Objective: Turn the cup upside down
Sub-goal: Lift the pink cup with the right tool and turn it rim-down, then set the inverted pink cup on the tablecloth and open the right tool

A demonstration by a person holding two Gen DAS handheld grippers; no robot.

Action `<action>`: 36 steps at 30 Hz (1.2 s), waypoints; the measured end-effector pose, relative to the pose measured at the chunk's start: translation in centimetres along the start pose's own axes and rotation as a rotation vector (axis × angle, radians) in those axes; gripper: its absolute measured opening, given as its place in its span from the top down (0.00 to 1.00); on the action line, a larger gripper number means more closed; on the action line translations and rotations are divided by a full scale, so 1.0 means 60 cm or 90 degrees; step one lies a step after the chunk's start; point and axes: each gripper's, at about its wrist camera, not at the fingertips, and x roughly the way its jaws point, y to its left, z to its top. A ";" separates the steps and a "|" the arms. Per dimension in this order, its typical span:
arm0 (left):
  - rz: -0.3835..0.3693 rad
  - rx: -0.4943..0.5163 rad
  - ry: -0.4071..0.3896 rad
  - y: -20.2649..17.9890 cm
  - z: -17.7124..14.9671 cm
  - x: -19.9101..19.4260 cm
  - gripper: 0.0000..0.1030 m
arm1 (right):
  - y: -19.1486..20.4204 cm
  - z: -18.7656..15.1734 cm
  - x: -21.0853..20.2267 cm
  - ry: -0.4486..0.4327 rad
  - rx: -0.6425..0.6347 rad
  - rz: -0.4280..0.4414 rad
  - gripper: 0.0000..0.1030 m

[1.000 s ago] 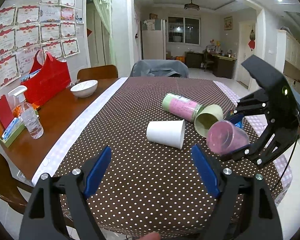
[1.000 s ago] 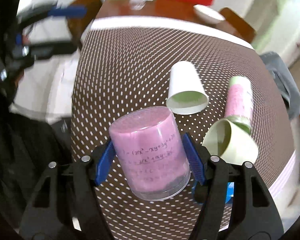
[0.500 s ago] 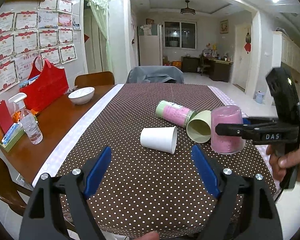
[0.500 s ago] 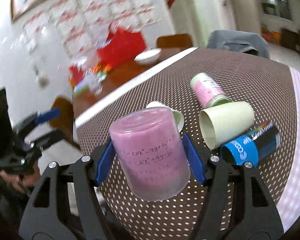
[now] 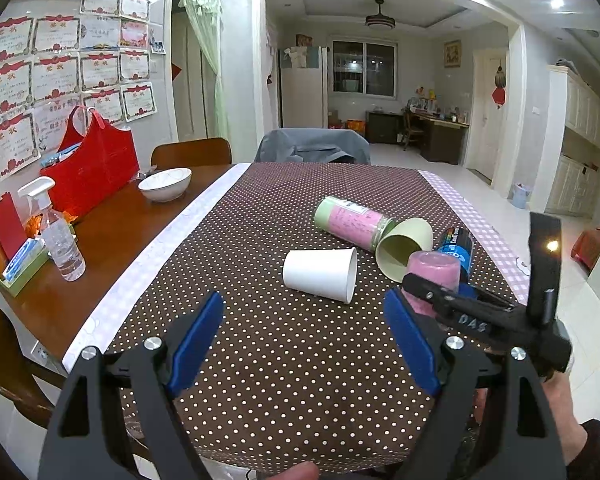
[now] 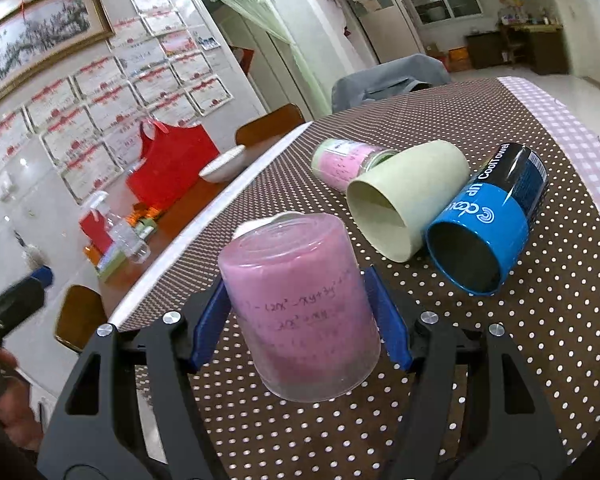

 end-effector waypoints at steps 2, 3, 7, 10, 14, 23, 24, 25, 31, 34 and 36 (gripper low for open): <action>0.000 0.000 0.001 0.000 -0.001 0.000 0.21 | -0.001 -0.007 0.008 0.012 0.001 -0.010 0.36; -0.001 0.001 0.001 0.000 -0.001 0.001 0.21 | -0.003 -0.010 0.015 0.022 0.003 -0.017 0.36; -0.001 0.002 0.002 0.000 -0.001 0.002 0.21 | -0.010 -0.018 0.023 0.035 0.006 -0.036 0.36; -0.001 0.002 0.002 -0.001 -0.001 0.002 0.21 | -0.006 -0.018 0.027 0.042 0.001 -0.044 0.36; -0.001 0.005 0.002 -0.003 -0.002 0.002 0.21 | -0.006 -0.021 0.027 0.053 0.001 -0.044 0.35; 0.003 0.014 -0.001 -0.012 0.000 -0.006 0.21 | -0.011 -0.021 -0.017 0.026 0.030 -0.037 0.06; 0.004 0.015 -0.002 -0.013 0.001 -0.007 0.21 | -0.013 -0.018 -0.026 0.016 0.033 -0.038 0.06; 0.004 0.016 -0.003 -0.015 0.002 -0.009 0.21 | -0.014 -0.015 -0.032 0.010 0.034 -0.039 0.06; 0.007 0.024 -0.014 -0.027 0.009 -0.023 0.21 | -0.020 0.009 -0.079 -0.030 0.053 -0.058 0.06; 0.007 0.031 -0.023 -0.037 0.012 -0.032 0.21 | -0.019 0.018 -0.103 -0.049 0.052 -0.064 0.06; 0.008 0.035 -0.028 -0.043 0.015 -0.039 0.21 | -0.017 0.024 -0.122 -0.063 0.049 -0.074 0.06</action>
